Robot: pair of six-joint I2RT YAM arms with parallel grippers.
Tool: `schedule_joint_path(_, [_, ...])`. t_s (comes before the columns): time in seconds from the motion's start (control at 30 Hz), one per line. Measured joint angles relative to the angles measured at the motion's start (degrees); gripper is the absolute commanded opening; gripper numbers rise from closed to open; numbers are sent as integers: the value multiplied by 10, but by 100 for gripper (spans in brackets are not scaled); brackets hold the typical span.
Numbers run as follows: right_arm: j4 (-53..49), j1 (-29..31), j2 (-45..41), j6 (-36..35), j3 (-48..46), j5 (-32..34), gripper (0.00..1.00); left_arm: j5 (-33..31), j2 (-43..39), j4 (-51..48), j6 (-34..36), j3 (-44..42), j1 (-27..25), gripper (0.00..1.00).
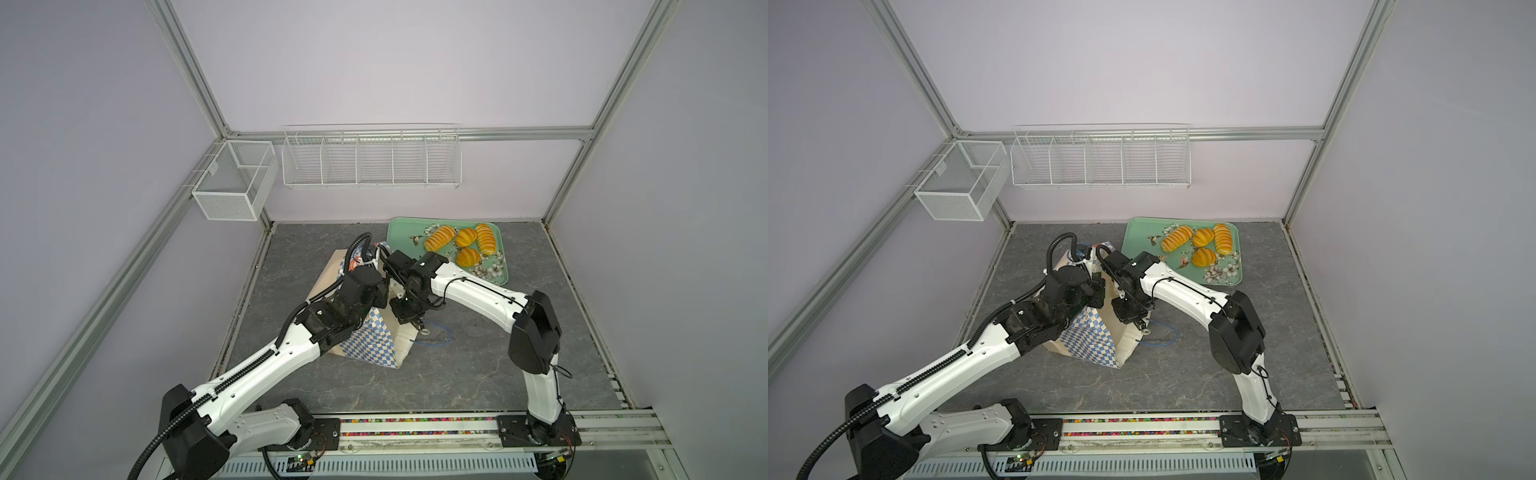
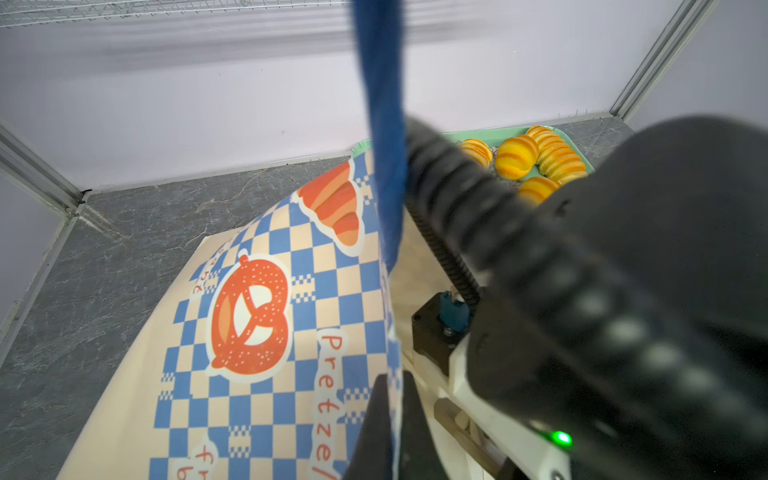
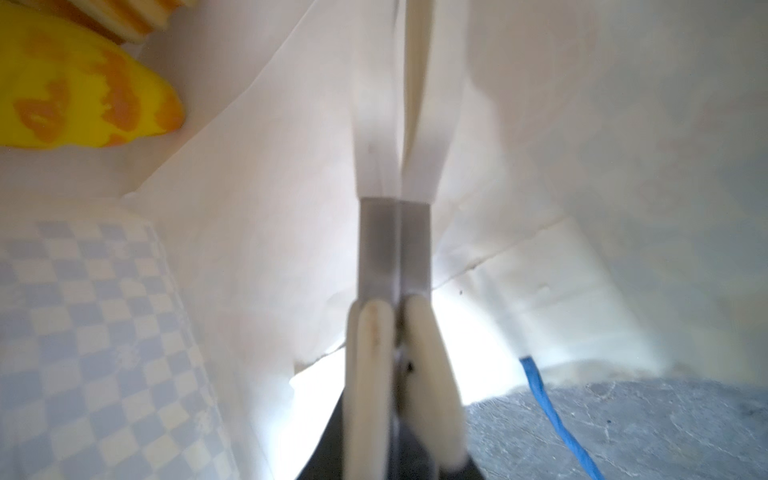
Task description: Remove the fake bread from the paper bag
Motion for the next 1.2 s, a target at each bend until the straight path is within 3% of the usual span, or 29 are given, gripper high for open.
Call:
schedule_joint_path(0.23, [21,0,-67,0,-50,0,7,5,3,-10,8,0,-2,0])
schedule_joint_path(0.83, [52,1,-144,0,-150,1,7,9,3,-13,21,0,-2,0])
schedule_joint_path(1.2, [138,34,-157,4,-195,-40,23,59,-2,3,52,-15,1,0])
